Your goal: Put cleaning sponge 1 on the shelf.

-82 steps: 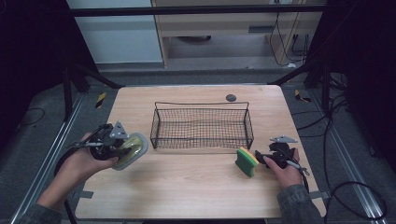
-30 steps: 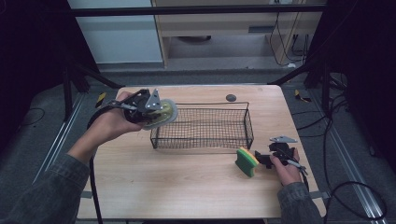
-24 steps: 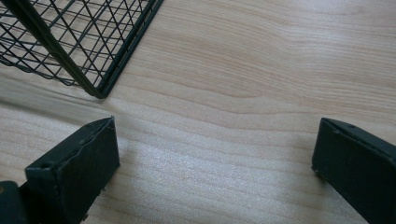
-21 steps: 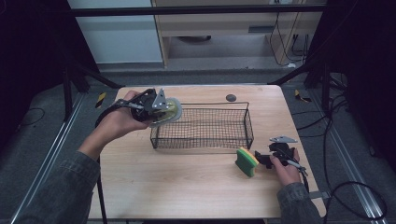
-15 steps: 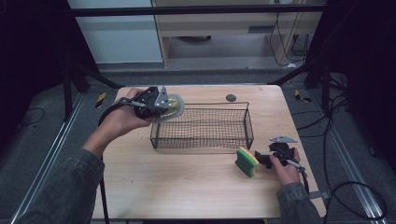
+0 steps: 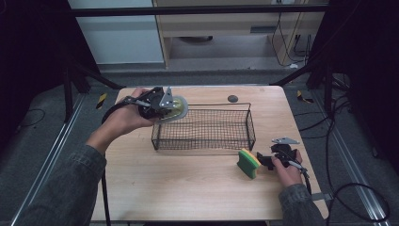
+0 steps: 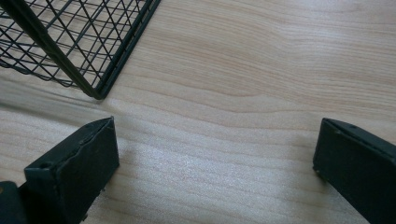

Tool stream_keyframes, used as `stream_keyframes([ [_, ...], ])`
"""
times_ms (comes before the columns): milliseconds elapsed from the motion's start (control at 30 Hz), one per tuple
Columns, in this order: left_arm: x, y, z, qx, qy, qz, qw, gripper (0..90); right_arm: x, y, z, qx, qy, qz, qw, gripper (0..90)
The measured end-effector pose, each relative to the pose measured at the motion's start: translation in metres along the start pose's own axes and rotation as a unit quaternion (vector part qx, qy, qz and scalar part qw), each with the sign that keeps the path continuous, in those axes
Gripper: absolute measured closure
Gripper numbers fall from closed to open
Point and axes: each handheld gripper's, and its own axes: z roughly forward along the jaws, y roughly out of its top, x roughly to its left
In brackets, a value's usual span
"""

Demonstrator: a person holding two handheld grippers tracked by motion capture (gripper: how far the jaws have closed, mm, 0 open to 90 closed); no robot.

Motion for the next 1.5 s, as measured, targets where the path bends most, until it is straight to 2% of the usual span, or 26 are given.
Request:
stream_keyframes([
  [33,-0.001,0.0,0.001,0.0,0.001,0.002,1.0,70.4,0.0,0.0,0.0,0.0,0.001,0.003,1.0,0.4],
  [100,-0.005,0.001,0.006,-0.001,0.0,0.022,0.9998,70.3,0.0,0.0,0.0,0.0,0.001,0.001,1.0,0.4],
  [233,-0.008,0.0,0.012,0.008,-0.003,0.028,0.9996,70.4,0.0,0.0,0.0,0.0,0.001,0.001,1.0,0.4],
  [367,-0.01,-0.001,0.017,0.009,-0.01,0.022,0.9997,70.4,0.0,0.0,0.0,0.0,0.0,0.002,1.0,0.5],
  [467,-0.013,-0.001,0.021,0.011,-0.022,0.027,0.9993,70.3,0.001,0.0,0.0,-0.001,-0.003,0.002,1.0,0.6],
  [733,-0.018,-0.001,0.026,-0.005,-0.036,0.028,0.9989,70.4,0.001,-0.001,-0.001,-0.001,-0.003,0.002,1.0,0.7],
  [1200,-0.016,-0.002,0.048,0.016,-0.049,0.033,0.9981,70.4,0.002,-0.005,-0.005,-0.001,-0.002,0.002,1.0,0.7],
  [1500,-0.02,-0.006,0.062,0.034,-0.057,0.036,0.9971,70.4,0.002,-0.005,-0.005,0.0,-0.002,0.001,1.0,0.7],
])
